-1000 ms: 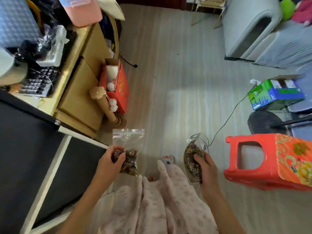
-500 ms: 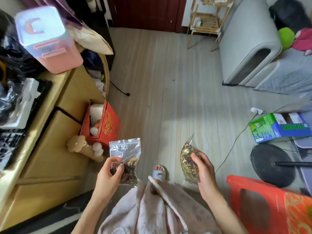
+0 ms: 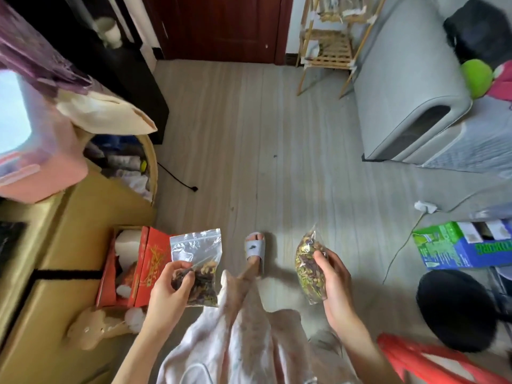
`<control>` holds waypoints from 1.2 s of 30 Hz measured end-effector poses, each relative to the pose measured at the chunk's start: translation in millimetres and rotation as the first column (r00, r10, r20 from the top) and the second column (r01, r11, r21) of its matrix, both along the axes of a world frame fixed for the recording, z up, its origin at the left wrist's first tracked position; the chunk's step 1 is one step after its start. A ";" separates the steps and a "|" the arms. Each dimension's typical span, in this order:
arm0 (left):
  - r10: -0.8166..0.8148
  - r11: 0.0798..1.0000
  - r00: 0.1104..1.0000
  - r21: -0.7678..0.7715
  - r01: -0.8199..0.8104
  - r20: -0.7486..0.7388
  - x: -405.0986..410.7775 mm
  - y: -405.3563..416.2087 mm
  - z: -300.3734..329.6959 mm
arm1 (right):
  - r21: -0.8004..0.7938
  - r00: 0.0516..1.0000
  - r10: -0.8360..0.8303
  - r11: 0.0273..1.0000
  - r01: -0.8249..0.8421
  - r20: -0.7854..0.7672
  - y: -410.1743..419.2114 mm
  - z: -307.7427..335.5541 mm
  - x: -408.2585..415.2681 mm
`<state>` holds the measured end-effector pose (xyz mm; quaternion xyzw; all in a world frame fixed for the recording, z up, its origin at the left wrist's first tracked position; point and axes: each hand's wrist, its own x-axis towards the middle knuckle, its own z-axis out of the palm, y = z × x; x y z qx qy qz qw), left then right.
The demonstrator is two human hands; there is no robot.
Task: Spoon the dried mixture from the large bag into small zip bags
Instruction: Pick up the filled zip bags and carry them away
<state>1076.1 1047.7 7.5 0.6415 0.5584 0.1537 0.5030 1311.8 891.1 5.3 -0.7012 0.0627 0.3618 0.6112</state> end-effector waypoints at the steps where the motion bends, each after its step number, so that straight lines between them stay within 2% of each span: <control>1: -0.011 1.000 1.000 -0.005 0.011 0.001 16.3 18.4 -3.4 | -0.008 1.000 -0.008 1.000 0.008 0.001 16.1 -2.6 15.2; 14: -0.253 0.966 0.967 0.045 0.254 -0.010 267.6 243.2 20.9 | 0.017 0.994 -0.105 0.994 0.104 0.031 200.0 11.0 214.6; 21: -0.184 0.983 0.982 0.008 0.184 0.050 379.9 309.2 19.4 | 0.002 0.995 -0.095 0.995 0.095 0.038 271.3 4.0 324.5; 28: -0.051 0.998 0.998 -0.027 0.052 0.044 505.3 369.7 9.6 | 0.014 0.997 -0.042 0.999 0.041 0.064 352.5 5.5 487.9; 32: -0.072 0.997 0.997 -0.009 0.073 0.030 577.2 401.6 15.9 | 0.004 0.994 -0.021 1.000 0.021 0.110 386.5 14.9 570.8; 36: -0.043 0.999 0.999 -0.010 0.043 0.011 634.2 430.1 16.1 | 0.011 0.996 -0.012 1.000 0.011 0.083 414.1 17.5 631.4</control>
